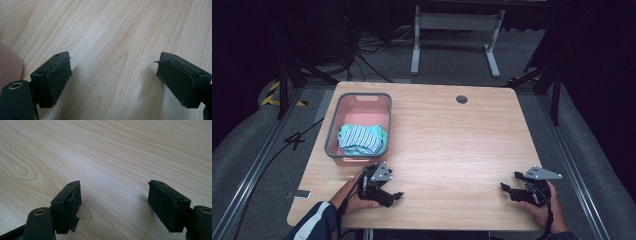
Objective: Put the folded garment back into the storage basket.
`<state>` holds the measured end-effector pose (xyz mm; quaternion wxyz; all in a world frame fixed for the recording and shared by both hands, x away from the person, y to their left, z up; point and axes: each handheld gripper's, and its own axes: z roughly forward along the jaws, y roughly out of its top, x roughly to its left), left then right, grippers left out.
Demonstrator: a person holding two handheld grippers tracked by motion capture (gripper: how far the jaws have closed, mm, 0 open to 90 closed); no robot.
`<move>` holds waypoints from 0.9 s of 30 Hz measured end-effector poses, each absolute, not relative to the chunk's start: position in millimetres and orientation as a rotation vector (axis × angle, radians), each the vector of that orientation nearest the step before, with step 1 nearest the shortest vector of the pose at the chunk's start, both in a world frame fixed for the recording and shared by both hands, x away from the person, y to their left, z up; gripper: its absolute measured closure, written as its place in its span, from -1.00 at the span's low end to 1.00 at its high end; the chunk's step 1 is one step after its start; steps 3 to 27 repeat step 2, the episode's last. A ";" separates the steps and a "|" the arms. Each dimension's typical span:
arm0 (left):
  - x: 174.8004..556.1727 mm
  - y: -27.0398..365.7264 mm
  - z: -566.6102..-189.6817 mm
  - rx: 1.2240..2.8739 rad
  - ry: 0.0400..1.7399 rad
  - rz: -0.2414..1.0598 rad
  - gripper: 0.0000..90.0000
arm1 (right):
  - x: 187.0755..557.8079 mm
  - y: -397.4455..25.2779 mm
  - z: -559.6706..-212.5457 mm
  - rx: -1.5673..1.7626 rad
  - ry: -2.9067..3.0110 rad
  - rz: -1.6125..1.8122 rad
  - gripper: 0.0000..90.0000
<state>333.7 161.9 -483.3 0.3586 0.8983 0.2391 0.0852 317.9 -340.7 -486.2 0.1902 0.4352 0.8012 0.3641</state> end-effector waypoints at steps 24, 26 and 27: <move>333.8 162.0 -483.3 2.318 0.616 0.219 -0.72 | 317.9 -340.7 -486.3 1.223 2.251 1.023 -0.39; 333.8 162.0 -483.3 2.318 0.616 0.219 -0.72 | 317.9 -340.7 -486.3 1.223 2.251 1.023 -0.39; 333.8 162.0 -483.3 2.318 0.616 0.219 -0.72 | 317.9 -340.7 -486.3 1.223 2.251 1.023 -0.39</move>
